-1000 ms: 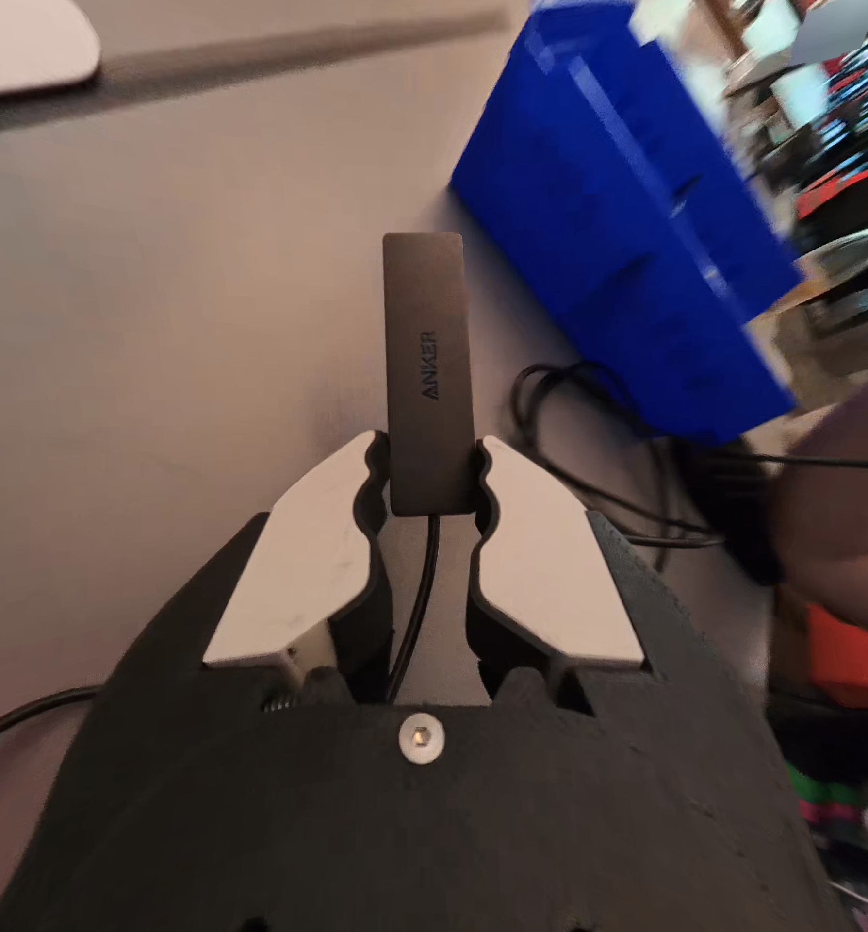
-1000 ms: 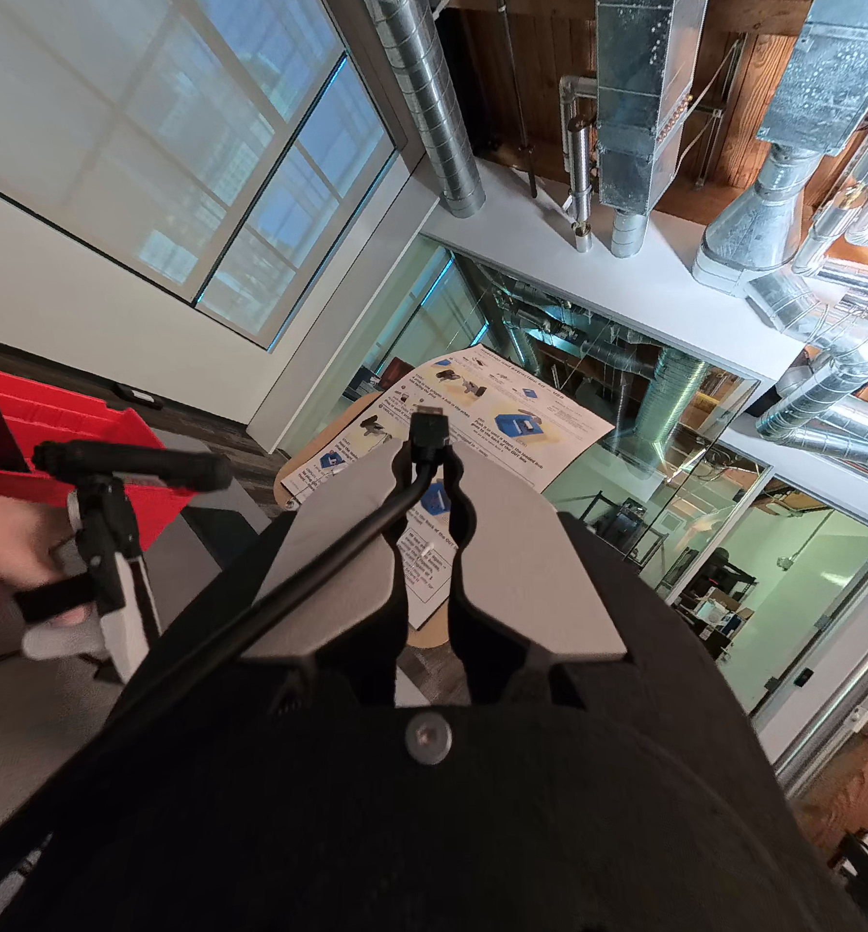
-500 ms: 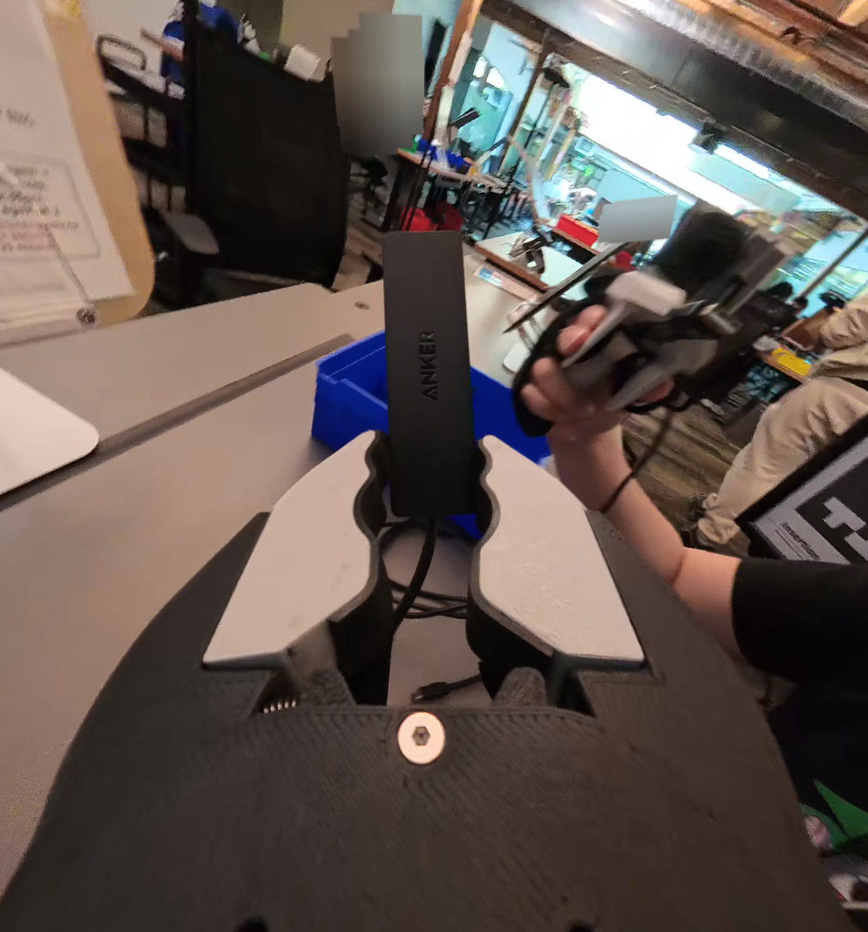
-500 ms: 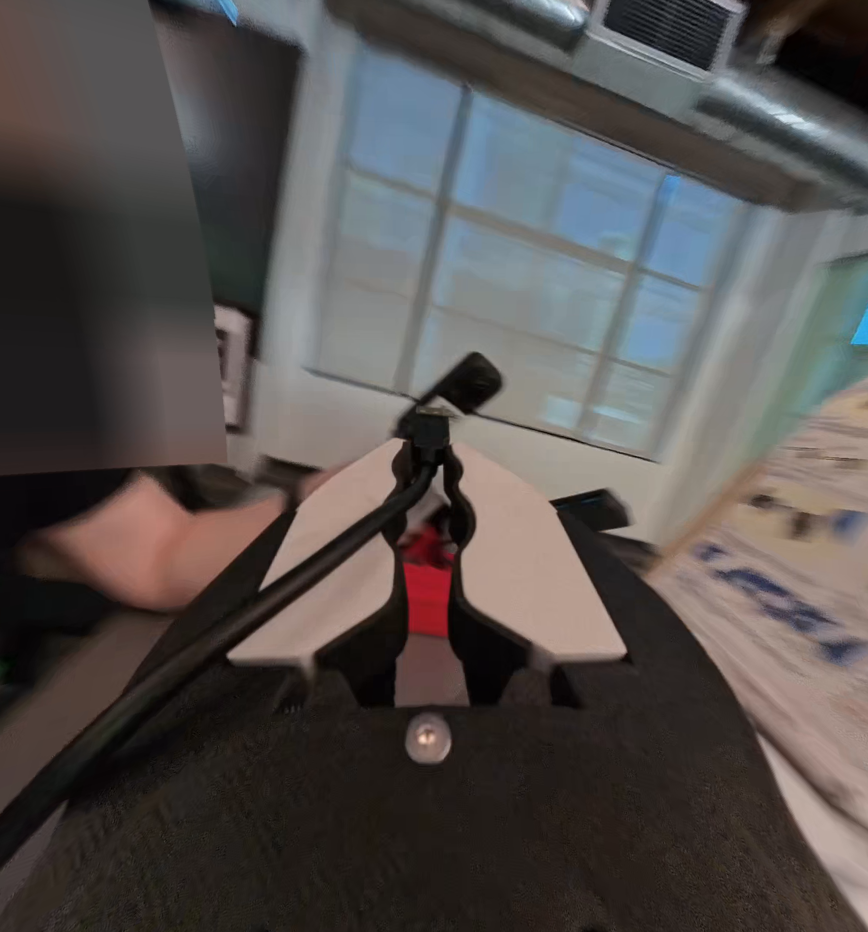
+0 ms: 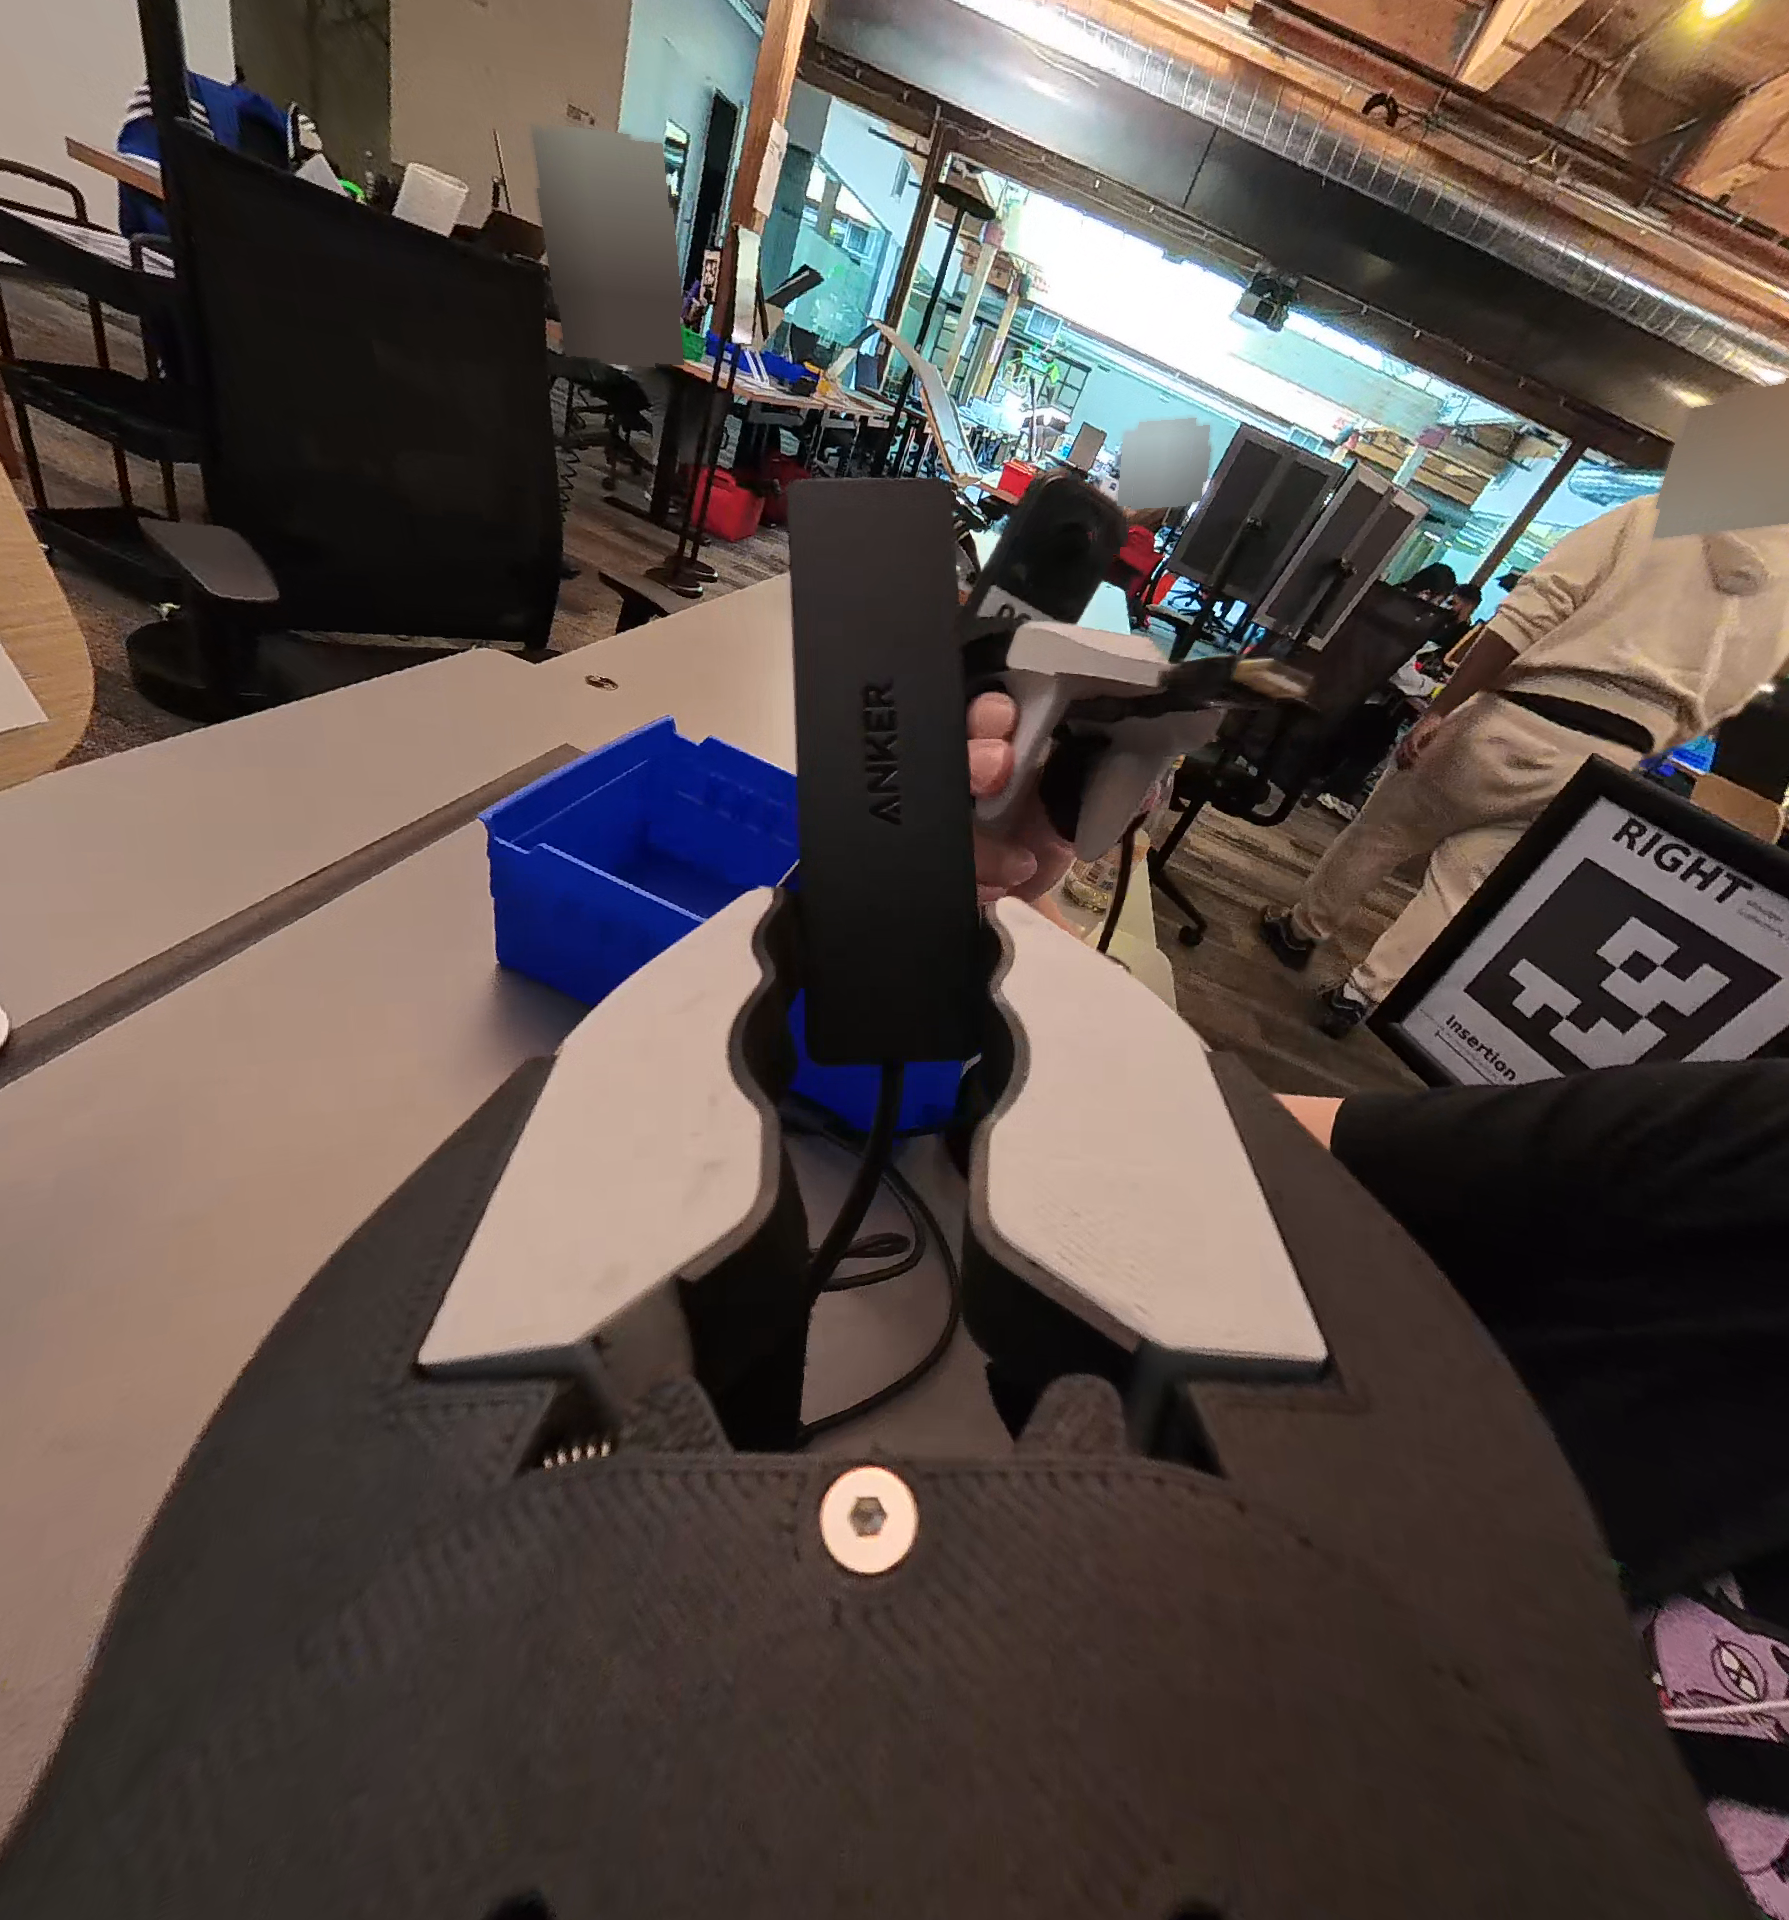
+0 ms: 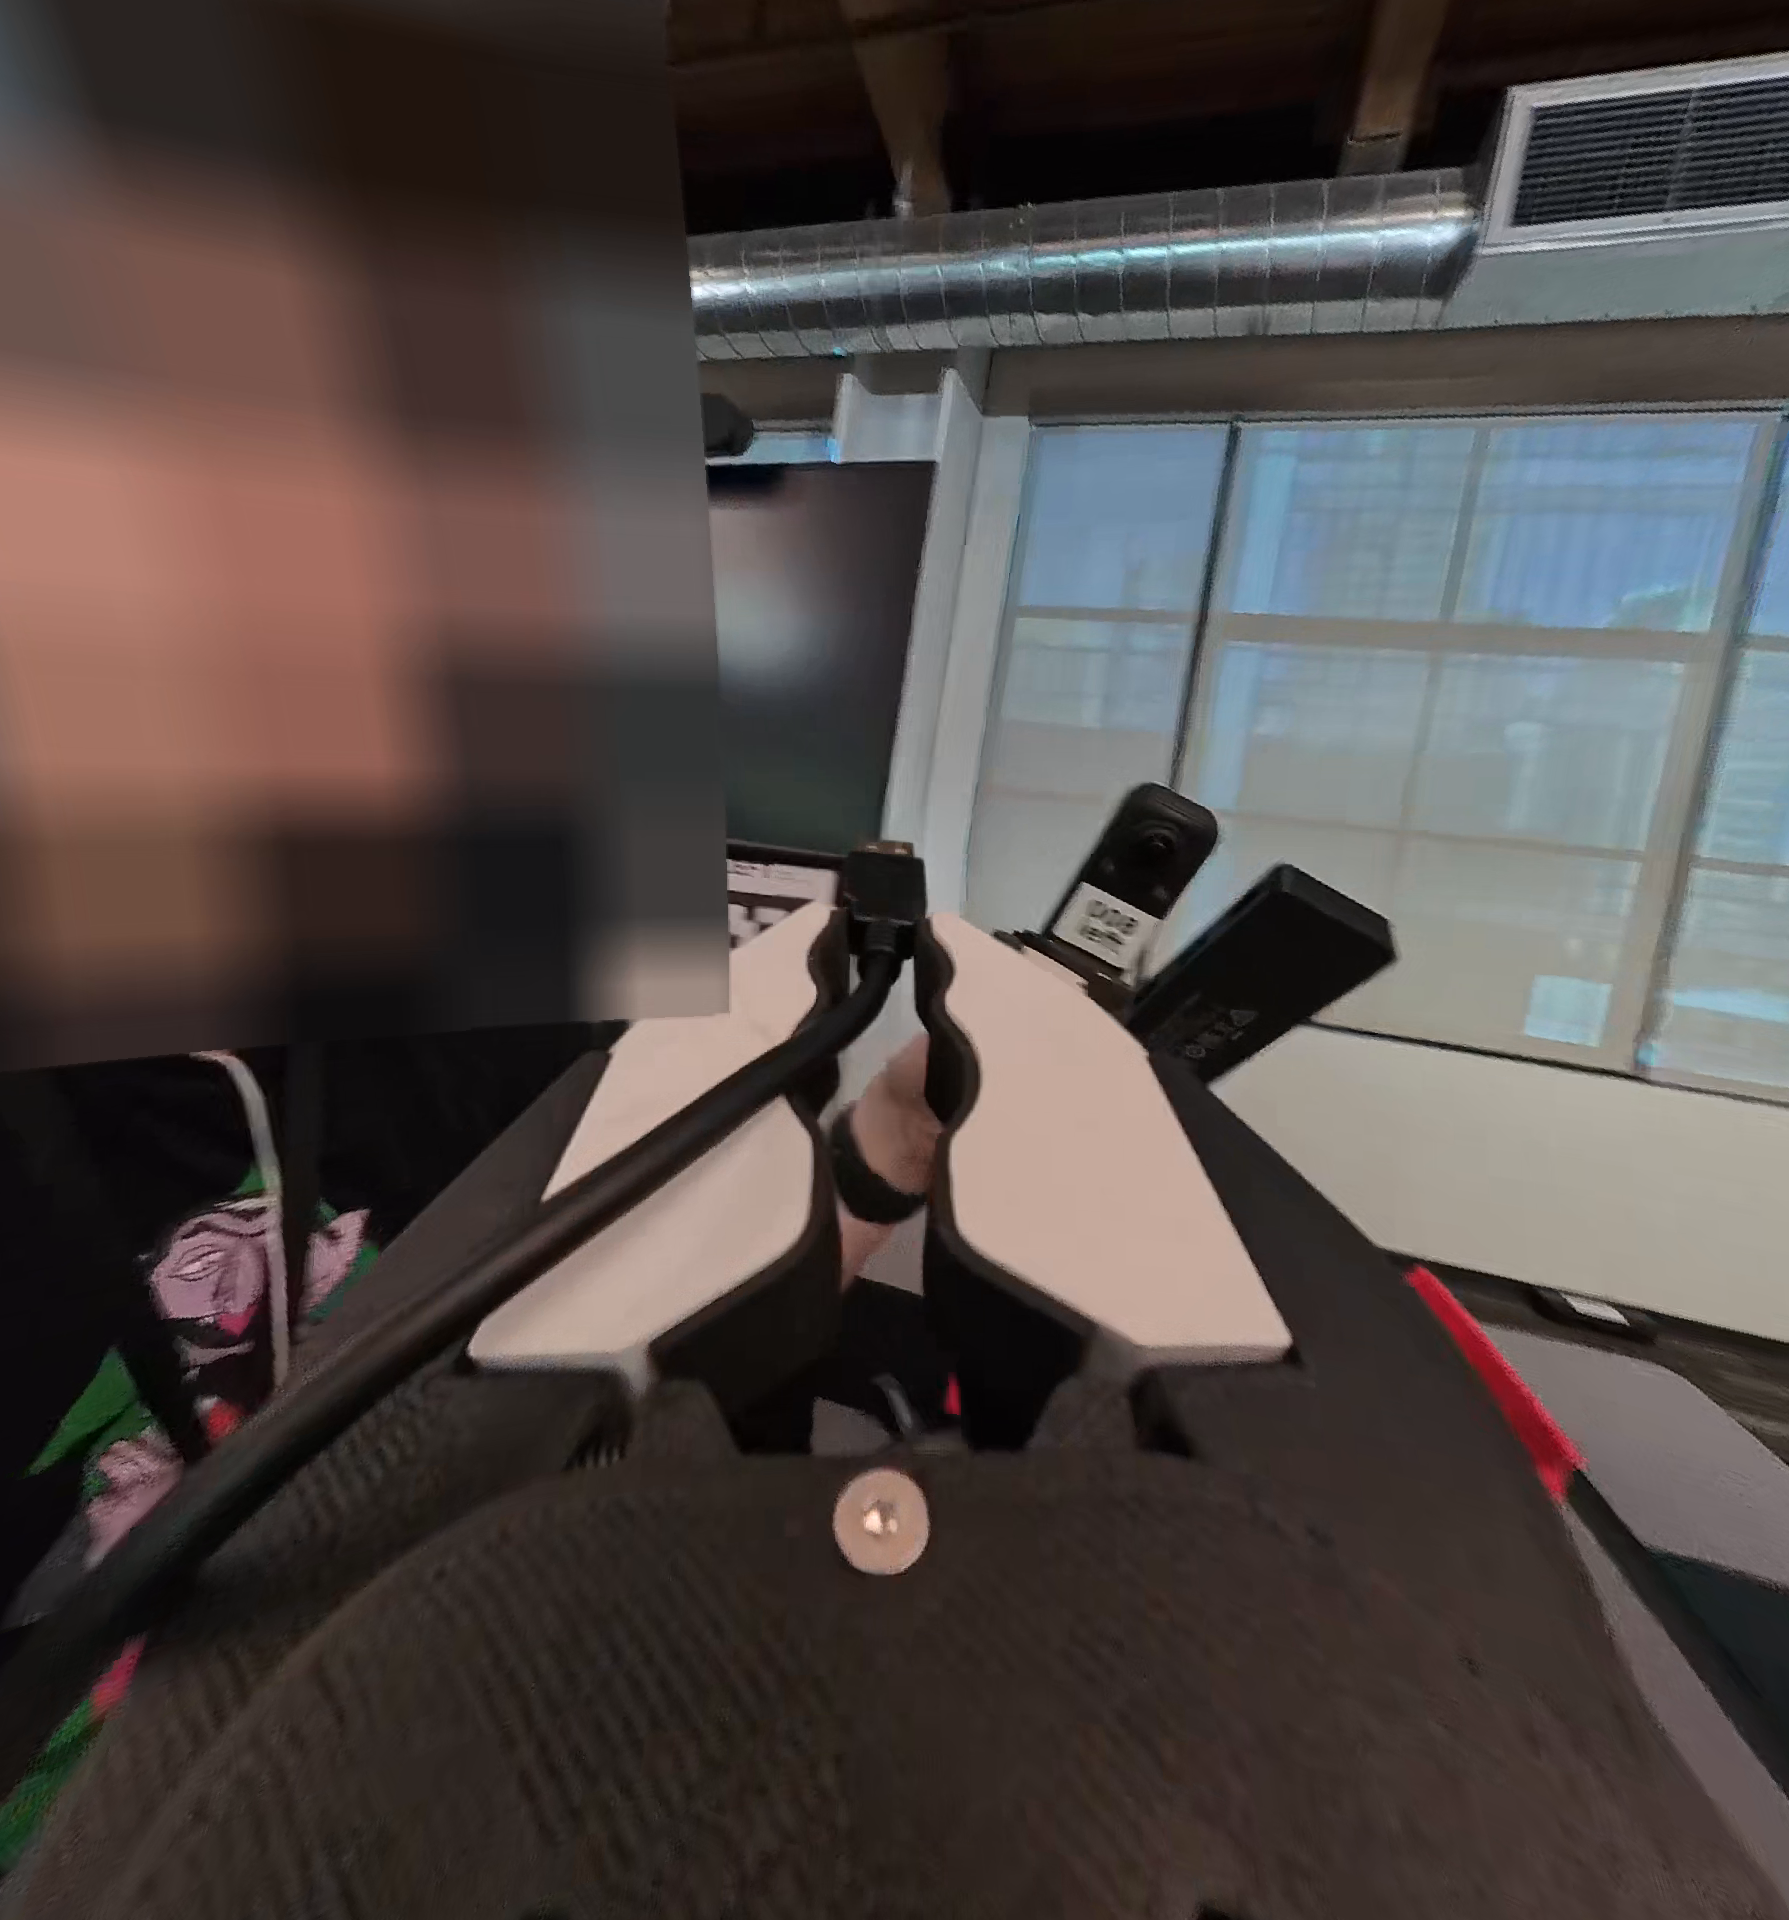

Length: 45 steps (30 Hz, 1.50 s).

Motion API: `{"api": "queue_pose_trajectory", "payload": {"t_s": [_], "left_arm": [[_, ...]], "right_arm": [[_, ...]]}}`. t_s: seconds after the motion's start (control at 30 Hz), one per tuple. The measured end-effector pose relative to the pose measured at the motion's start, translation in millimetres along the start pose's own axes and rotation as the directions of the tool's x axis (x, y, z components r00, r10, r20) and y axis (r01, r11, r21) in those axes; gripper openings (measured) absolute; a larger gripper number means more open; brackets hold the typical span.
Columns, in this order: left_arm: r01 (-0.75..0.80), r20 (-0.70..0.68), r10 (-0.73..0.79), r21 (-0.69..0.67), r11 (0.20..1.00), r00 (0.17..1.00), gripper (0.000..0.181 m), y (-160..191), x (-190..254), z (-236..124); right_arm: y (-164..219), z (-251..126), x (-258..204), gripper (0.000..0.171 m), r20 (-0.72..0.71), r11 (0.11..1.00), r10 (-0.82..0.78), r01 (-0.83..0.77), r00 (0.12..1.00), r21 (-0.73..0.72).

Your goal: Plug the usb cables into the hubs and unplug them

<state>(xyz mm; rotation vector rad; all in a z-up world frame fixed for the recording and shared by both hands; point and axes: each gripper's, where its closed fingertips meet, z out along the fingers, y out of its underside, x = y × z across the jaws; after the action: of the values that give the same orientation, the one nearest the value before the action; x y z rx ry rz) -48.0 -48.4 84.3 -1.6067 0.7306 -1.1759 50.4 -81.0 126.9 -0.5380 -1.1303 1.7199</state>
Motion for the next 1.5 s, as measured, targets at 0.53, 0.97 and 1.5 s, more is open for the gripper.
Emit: {"api": "queue_pose_trajectory", "payload": {"t_s": [0.53,0.97,1.5], "left_arm": [[-0.09,0.287,0.087,-0.003,0.996,0.954,0.032,0.5,-33.1,1.9],[-0.359,0.412,0.369,-0.103,0.927,0.833,0.032,-3.5,-28.5,6.7],[-0.464,0.386,0.452,-0.066,0.883,0.804,0.033,-12.8,-6.8,2.0]], "right_arm": [[46.4,17.1,63.2,0.012,-0.252,0.421,-0.854,0.32,0.456,-0.848],[47.7,14.1,68.4,0.012,-0.223,0.353,-0.895,0.309,0.386,-0.883],[39.0,16.2,60.4,0.013,-0.29,0.493,-0.839,0.417,0.46,-0.764]]}}
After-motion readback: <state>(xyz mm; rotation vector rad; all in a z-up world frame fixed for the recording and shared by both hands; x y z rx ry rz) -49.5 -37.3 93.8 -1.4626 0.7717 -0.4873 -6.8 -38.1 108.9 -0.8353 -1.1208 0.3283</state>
